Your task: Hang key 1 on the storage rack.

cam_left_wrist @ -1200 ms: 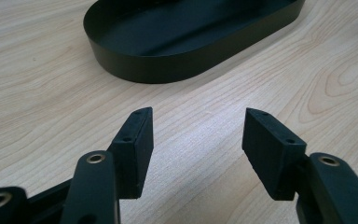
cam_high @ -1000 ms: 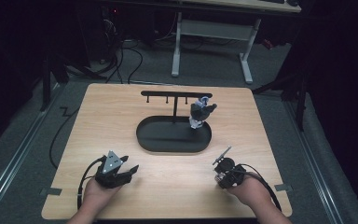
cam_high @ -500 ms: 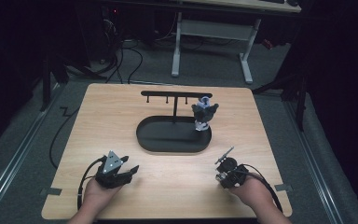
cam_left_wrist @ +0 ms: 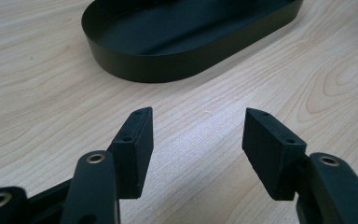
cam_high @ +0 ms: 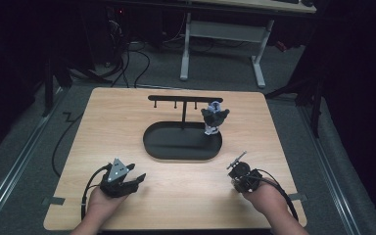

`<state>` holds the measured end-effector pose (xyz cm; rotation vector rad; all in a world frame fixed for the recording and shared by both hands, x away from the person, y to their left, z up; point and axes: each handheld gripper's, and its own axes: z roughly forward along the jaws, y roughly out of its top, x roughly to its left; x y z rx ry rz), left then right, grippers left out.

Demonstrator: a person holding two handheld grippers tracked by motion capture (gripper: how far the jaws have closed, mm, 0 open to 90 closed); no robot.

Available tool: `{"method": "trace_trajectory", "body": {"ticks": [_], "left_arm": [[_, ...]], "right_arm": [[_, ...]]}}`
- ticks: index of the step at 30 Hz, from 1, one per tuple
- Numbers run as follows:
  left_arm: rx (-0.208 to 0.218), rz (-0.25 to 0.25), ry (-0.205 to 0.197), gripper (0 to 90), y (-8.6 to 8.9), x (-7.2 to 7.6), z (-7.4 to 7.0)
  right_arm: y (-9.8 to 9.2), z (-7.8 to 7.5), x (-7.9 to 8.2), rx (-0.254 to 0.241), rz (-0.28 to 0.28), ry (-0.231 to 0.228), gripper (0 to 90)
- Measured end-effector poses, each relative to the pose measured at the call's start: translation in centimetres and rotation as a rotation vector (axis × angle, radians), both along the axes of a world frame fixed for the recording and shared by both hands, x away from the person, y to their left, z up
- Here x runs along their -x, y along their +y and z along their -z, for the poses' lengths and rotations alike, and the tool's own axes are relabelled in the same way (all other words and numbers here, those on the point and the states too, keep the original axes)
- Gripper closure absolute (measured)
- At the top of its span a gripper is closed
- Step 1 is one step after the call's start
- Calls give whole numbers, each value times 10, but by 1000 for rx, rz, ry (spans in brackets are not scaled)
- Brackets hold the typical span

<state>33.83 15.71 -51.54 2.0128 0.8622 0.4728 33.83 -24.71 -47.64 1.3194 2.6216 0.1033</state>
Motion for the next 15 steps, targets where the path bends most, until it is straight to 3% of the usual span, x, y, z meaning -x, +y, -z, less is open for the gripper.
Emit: {"method": "trace_trajectory", "body": {"ticks": [3,10,15], "left_arm": [[-1,1,0,440,0,0,0],[-4,1,-2,440,-1,0,0],[-4,1,-2,440,-1,0,0]], "right_arm": [[-2,-1,0,-3,2,-9,828],[-19,-11,0,-126,89,-16,839],[-32,-6,0,-135,131,-9,840]]}}
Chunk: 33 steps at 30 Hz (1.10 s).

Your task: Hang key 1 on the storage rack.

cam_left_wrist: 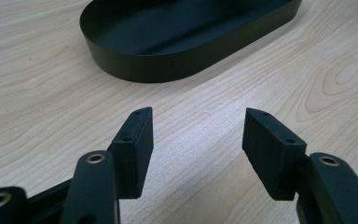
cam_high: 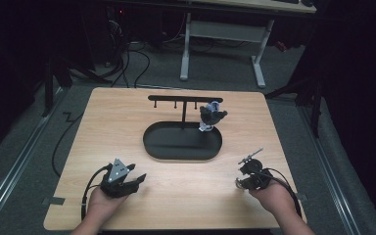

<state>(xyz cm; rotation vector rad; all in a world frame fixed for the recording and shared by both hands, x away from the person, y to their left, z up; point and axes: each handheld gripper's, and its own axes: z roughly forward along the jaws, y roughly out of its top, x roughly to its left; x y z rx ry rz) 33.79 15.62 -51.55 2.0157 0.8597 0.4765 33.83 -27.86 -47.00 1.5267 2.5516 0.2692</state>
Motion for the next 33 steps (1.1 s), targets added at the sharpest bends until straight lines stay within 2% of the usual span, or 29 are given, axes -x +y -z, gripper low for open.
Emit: {"method": "trace_trajectory", "body": {"ticks": [1,2,5,6,15,19,21,27,33], "left_arm": [[0,-1,2,440,0,0,0],[0,-1,2,440,0,0,0],[-1,0,3,439,0,0,0],[-2,0,3,440,0,0,0],[1,0,0,440,0,0,0],[3,-1,1,440,1,0,0],[6,-4,-5,439,1,0,0],[5,-3,-10,440,1,1,0],[7,0,-6,440,4,1,1]], "right_arm": [[-5,1,0,-21,19,9,838],[-6,2,0,-12,18,8,835],[-8,3,0,-27,18,16,828],[-5,5,0,-7,7,28,823],[6,16,-3,53,-45,69,831],[6,17,-4,47,-47,70,844],[6,16,-3,20,-47,72,848],[4,4,-1,-6,-59,43,848],[3,-11,-3,-93,-55,14,849]]}}
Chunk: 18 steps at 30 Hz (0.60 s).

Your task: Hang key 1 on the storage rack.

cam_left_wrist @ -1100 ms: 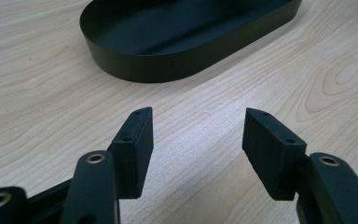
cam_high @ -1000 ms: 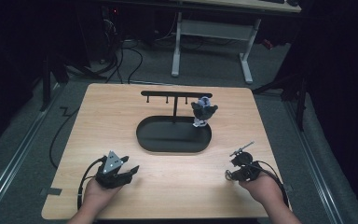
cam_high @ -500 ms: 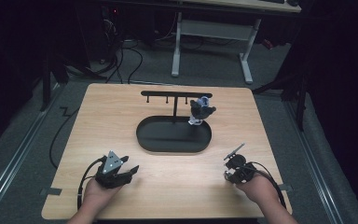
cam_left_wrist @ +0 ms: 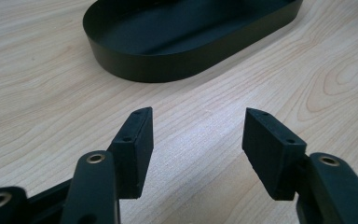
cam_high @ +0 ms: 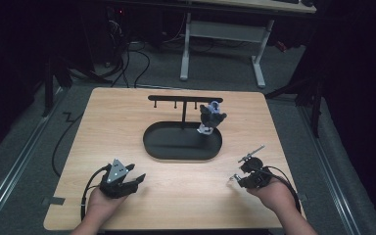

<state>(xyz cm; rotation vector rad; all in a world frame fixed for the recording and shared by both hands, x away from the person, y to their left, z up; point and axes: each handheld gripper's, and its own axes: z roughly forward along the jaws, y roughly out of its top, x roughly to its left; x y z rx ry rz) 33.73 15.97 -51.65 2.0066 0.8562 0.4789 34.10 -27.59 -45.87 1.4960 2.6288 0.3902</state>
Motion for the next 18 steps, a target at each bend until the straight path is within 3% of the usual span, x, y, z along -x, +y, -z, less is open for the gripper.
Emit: {"method": "trace_trajectory", "body": {"ticks": [10,18], "left_arm": [[3,12,-12,439,1,3,0],[-6,11,-11,439,-2,4,2]], "right_arm": [[6,-12,-1,-105,-10,-12,848],[8,-22,-6,-125,-25,-44,848]]}}
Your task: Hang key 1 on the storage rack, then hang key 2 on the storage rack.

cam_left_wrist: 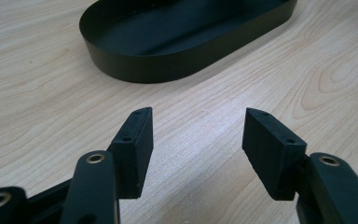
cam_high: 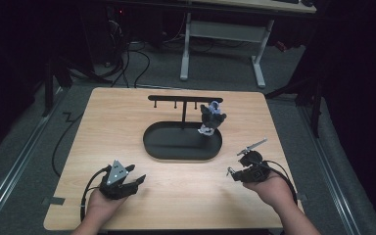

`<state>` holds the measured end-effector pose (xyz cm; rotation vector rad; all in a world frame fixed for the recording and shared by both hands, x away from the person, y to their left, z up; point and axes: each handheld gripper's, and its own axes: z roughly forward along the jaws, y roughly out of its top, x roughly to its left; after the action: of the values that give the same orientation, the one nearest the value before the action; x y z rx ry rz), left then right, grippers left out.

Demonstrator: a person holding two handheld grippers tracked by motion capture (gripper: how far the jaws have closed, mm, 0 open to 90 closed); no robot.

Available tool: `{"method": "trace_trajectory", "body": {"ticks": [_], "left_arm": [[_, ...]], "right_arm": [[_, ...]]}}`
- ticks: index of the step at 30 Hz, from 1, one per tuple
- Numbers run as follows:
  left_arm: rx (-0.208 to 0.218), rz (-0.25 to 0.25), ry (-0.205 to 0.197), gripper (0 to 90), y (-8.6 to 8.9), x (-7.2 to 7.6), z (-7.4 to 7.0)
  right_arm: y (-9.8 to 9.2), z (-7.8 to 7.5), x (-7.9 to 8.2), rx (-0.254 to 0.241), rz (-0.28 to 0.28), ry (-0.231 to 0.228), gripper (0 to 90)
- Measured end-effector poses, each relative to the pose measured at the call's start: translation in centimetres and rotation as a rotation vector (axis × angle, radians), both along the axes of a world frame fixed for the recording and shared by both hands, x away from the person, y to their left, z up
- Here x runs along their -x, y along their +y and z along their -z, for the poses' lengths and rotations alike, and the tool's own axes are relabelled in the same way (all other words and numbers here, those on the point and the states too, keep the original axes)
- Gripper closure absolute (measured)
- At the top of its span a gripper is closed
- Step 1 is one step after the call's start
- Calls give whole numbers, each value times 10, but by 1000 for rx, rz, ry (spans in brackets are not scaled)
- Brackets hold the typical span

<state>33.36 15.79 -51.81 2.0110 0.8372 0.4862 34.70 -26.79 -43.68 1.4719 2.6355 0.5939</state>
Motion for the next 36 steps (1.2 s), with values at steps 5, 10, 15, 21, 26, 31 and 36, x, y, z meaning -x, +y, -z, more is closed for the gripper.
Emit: {"method": "trace_trajectory", "body": {"ticks": [5,10,15,21,26,31,36], "left_arm": [[-4,7,-1,438,-1,1,1],[4,5,-5,438,-1,1,0],[-4,16,-9,437,-4,0,0],[-1,16,-14,437,-1,1,-1],[11,10,-16,438,2,0,0],[18,12,-13,438,4,0,-1],[9,23,-21,438,3,2,-1]], "right_arm": [[0,-5,-1,-8,-2,-21,848],[3,-12,-3,-1,-1,-38,848],[7,-23,-10,-4,10,-67,848],[17,-32,-20,-5,-4,-78,848],[32,-37,-31,-17,-23,-87,848],[49,-45,-43,-29,-38,-105,848],[64,-54,-56,-31,-46,-121,848]]}}
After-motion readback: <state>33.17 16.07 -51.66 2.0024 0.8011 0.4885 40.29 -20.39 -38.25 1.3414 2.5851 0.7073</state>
